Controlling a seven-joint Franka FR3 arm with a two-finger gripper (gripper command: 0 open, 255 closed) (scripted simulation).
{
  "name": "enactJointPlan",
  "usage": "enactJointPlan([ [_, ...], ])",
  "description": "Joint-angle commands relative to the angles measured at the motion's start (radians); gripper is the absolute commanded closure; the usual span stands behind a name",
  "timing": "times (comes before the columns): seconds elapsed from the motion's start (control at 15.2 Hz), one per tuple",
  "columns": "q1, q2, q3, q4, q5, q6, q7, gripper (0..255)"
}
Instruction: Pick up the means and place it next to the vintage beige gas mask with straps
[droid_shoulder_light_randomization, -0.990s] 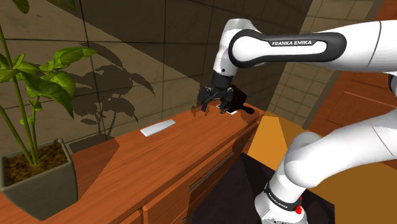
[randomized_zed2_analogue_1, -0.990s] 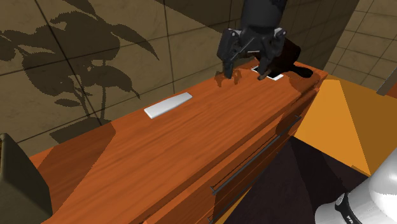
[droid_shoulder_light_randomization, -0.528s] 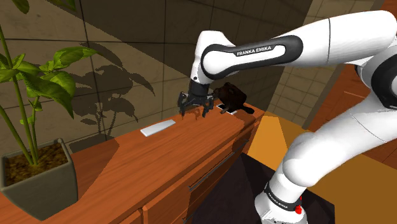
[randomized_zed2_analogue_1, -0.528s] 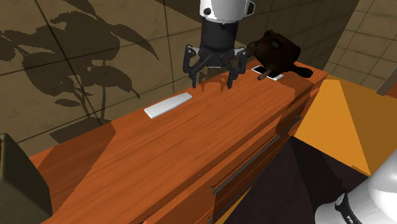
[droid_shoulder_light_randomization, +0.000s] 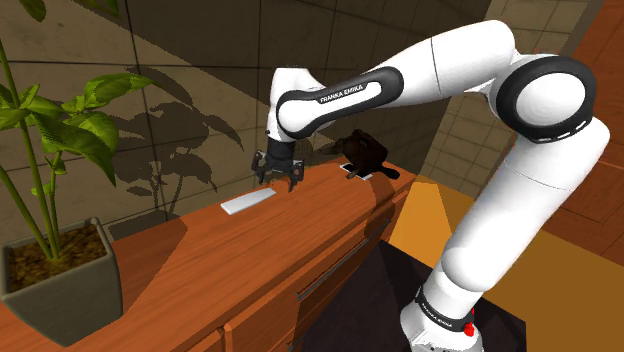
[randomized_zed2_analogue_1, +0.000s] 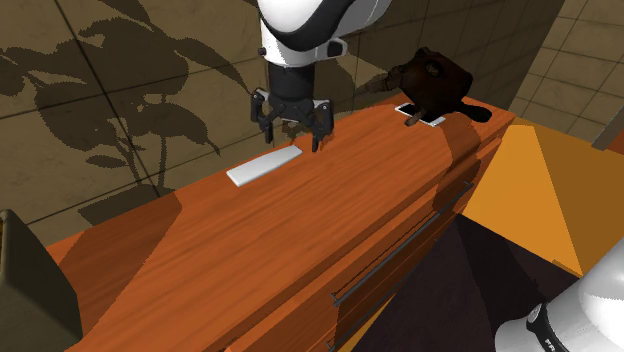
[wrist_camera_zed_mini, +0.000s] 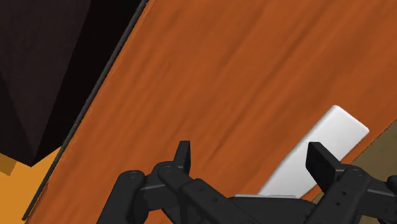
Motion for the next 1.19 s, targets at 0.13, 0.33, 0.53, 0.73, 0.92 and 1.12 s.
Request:
enactJointPlan([
  [0.13, 0.0, 0.172, 0.0, 0.123, -0.073, 0.032, 0.21, 0],
  [0.33, 0.013, 0.293, -0.022, 0.226, -0.118, 0.037, 0.346, 0],
  [0.53, 0.031, 0.409, -0.055, 0.336, -0.149, 0.033, 0.465, 0],
  [0.73, 0.047, 0.522, -0.092, 0.451, -0.165, 0.021, 0.57, 0],
  [0.92, 0.056, 0.592, -0.116, 0.517, -0.169, 0.021, 0.627, 0],
  [1.12, 0.057, 0.612, -0.118, 0.506, -0.175, 0.052, 0.63, 0],
])
